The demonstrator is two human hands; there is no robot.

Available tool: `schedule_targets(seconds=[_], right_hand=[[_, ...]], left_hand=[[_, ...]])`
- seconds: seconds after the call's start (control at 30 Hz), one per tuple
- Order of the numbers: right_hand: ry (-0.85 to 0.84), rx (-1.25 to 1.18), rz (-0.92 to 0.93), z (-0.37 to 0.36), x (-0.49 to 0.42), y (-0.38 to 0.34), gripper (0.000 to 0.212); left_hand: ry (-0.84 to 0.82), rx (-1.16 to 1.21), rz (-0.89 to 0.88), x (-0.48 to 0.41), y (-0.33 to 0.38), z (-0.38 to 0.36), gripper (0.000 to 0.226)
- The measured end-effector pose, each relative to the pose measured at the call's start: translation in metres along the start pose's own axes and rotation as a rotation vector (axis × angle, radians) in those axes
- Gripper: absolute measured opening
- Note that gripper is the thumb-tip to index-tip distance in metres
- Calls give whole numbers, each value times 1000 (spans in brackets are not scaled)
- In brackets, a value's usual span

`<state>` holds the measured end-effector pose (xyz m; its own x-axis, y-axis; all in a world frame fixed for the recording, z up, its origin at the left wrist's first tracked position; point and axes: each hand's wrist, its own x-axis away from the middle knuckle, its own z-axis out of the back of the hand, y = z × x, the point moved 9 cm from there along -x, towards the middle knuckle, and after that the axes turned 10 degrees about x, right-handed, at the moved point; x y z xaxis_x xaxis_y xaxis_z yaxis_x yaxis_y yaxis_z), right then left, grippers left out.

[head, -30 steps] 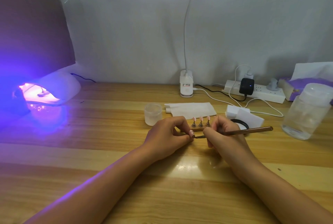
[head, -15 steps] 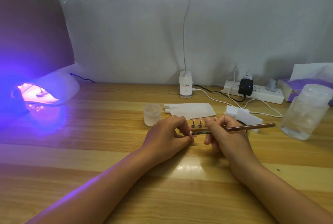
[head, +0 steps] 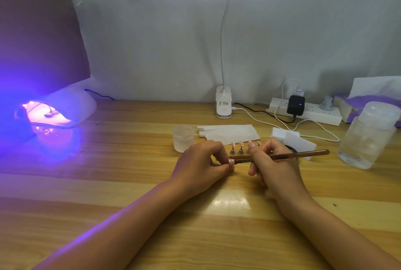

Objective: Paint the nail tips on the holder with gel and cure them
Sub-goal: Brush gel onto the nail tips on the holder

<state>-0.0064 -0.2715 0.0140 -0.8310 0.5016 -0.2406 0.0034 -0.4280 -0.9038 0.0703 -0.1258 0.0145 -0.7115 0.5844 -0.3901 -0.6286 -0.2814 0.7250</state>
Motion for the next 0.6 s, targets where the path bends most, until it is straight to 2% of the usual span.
schedule_targets(seconds=[0.1,0.23,0.4,0.6], right_hand=[[24,-2,-22,4,-1,3,30],[34,-146,-95,8,-2,10,30],[-1,-202,-41,6,-1,2,35],[22,-76,-11,6,-2,2,16]], left_hand=[[4,12,13,0,-1,0,16],[-22,26,28,0,-3,-2,10],[-21,36,44,0,-3,-2,10],[-49,-16,33,1,-2,-5,14]])
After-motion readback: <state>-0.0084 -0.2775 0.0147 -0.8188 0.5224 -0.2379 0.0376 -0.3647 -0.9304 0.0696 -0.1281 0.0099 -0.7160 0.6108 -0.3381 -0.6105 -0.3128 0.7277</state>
